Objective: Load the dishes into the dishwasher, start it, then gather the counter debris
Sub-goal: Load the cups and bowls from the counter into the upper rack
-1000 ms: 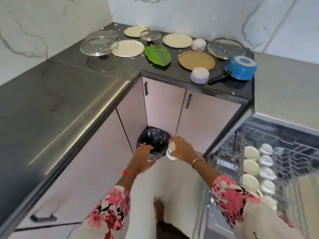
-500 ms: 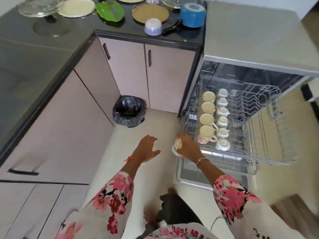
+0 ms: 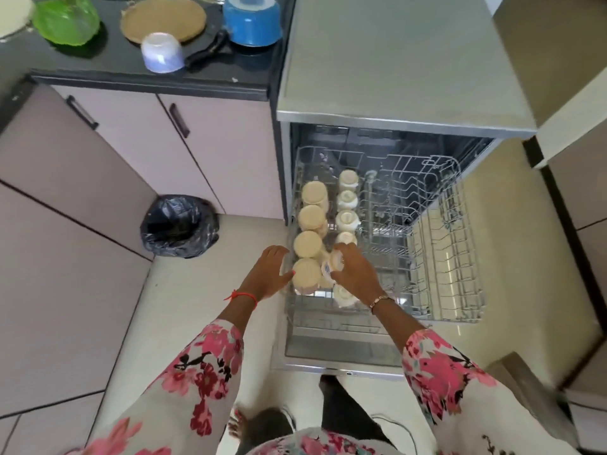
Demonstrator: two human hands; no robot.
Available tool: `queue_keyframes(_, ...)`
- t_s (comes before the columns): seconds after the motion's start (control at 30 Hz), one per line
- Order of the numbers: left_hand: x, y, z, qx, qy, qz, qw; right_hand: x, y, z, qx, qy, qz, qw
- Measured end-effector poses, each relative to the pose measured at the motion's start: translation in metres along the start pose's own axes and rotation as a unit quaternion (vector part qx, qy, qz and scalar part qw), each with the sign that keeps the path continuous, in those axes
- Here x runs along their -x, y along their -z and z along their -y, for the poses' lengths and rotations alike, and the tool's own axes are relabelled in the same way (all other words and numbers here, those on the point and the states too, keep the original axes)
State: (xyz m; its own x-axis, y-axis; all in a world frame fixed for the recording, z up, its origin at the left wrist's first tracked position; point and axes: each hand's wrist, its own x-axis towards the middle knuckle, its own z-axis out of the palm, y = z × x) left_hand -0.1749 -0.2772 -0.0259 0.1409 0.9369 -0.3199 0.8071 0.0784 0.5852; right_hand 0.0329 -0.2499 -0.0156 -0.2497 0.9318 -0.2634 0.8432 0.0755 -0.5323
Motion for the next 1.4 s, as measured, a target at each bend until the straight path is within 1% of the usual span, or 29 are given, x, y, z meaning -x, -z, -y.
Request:
queue_keyframes(0.1, -0.036, -0.002, -0.021, 0.02, 0.013, -0.022, 0.999, -0.034, 0.031, -0.028, 0.016, 0.002, 0.008, 1.0)
queue_keyframes(0.2, -0.065, -0.001, -0.028, 0.011, 0.024, -0.014, 1.0, -0.066, 0.056, -0.046, -0.004, -0.009, 0.001, 1.0)
queue_keyframes(0.3, -0.093, 0.002, -0.027, 0.009, 0.042, -0.021, 0.999, -0.099, 0.074, -0.058, -0.016, -0.014, -0.019, 1.0)
queue_keyframes(0.47, -0.145, 0.007, -0.014, 0.007, 0.059, -0.048, 0.997, -0.159, 0.085, -0.068, -0.034, 0.002, -0.022, 0.999)
queue_keyframes(0.6, -0.198, 0.009, 0.002, 0.016, 0.079, -0.065, 0.995, -0.227, 0.075, -0.069, -0.018, 0.004, -0.002, 1.0)
queue_keyframes(0.7, -0.231, 0.011, 0.017, 0.037, 0.11, -0.072, 0.991, -0.276, 0.057, -0.065, 0.008, 0.036, 0.016, 0.999)
queue_keyframes(0.8, -0.252, 0.01, 0.027, 0.066, 0.113, -0.049, 0.99, -0.316, 0.037, -0.057, 0.026, 0.068, 0.03, 0.997)
queue_keyframes(0.9, -0.258, 0.005, 0.032, 0.055, 0.1, -0.014, 0.993, -0.351, 0.012, -0.054, 0.035, 0.104, 0.067, 0.992)
queue_keyframes(0.93, -0.258, 0.003, 0.032, 0.049, 0.101, -0.014, 0.994, -0.36, 0.005, -0.054, 0.043, 0.117, 0.087, 0.988)
queue_keyframes(1.07, -0.257, 0.001, 0.029, 0.049, 0.111, -0.024, 0.992, -0.383, -0.018, -0.051, 0.064, 0.135, 0.158, 0.976)
queue_keyframes(1.2, -0.256, 0.004, 0.028, 0.048, 0.103, -0.015, 0.993, -0.392, -0.033, -0.051, 0.066, 0.136, 0.18, 0.972)
queue_keyframes(1.3, -0.256, 0.003, 0.028, 0.056, 0.104, -0.016, 0.993, -0.396, -0.029, -0.051, 0.051, 0.123, 0.213, 0.968)
queue_keyframes(1.4, -0.256, 0.004, 0.027, 0.069, 0.102, -0.016, 0.992, -0.398, -0.023, -0.054, 0.037, 0.12, 0.225, 0.966)
